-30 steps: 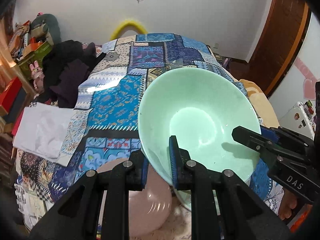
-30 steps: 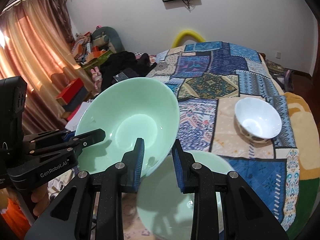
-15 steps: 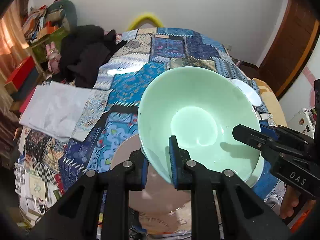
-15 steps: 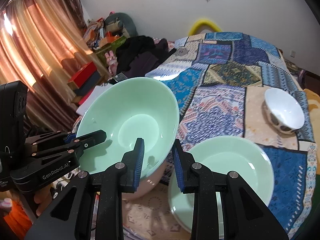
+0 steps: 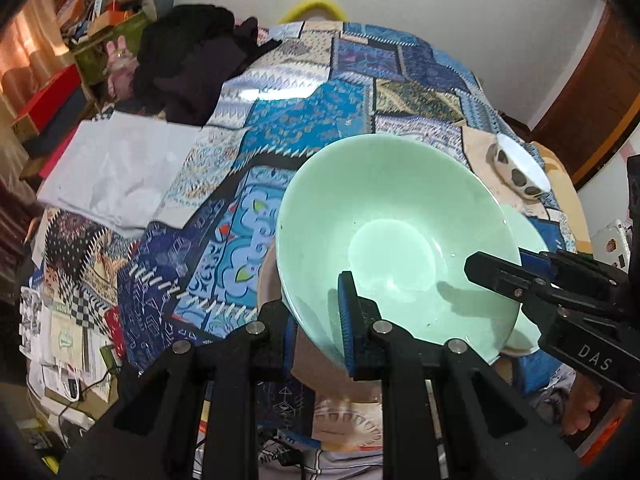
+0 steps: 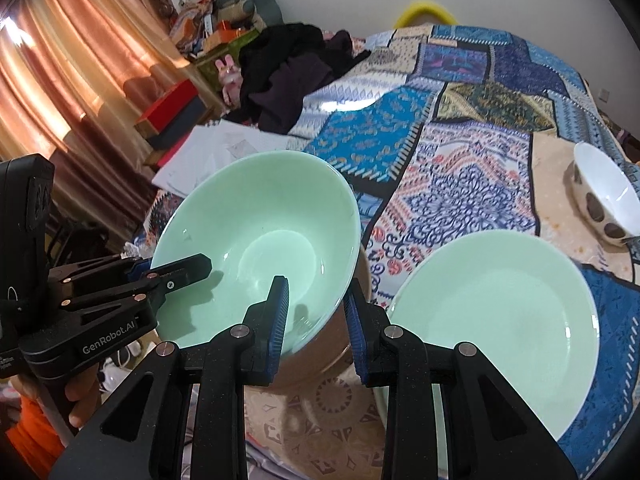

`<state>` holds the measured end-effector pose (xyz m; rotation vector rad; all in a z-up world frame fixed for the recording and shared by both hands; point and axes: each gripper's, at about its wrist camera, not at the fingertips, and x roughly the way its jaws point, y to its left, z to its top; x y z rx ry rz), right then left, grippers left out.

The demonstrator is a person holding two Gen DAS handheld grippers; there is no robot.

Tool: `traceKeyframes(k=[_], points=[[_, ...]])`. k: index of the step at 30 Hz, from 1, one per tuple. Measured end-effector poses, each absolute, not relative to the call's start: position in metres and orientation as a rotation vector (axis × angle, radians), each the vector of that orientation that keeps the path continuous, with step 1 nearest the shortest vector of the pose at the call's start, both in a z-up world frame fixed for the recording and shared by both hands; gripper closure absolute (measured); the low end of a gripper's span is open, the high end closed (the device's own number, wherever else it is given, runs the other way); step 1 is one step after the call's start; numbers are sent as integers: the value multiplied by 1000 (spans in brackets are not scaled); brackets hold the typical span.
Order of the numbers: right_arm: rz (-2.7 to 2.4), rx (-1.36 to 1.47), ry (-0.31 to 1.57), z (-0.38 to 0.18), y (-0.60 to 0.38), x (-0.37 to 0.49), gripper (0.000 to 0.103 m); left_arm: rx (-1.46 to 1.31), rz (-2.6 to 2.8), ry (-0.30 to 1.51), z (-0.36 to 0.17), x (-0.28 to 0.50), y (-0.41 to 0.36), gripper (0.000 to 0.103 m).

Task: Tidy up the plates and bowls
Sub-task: 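Carry the mint green bowl with both tools toward the pale pink bowl, then lower the mint green bowl into the pale pink bowl and open both tools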

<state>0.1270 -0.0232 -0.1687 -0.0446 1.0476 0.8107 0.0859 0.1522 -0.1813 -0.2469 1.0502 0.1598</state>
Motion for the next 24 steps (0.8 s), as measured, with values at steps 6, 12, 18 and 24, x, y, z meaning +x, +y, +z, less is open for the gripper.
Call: traceKeyframes(k=[6,12,18,24], points=[[821,-47,1109,-186,-19,127,77,-265,158,1089,-200,83,158,85],[827,-57,1134,-194,-17,125,77,-273,158,1117,-211,82,161,85],[829,-61,1130,-193,-19,125,77,-280,158,1129,-217,85,162,85],[826,-54,1116,-189,-23,126,77,-266,158,1137,-222,87,161,85]])
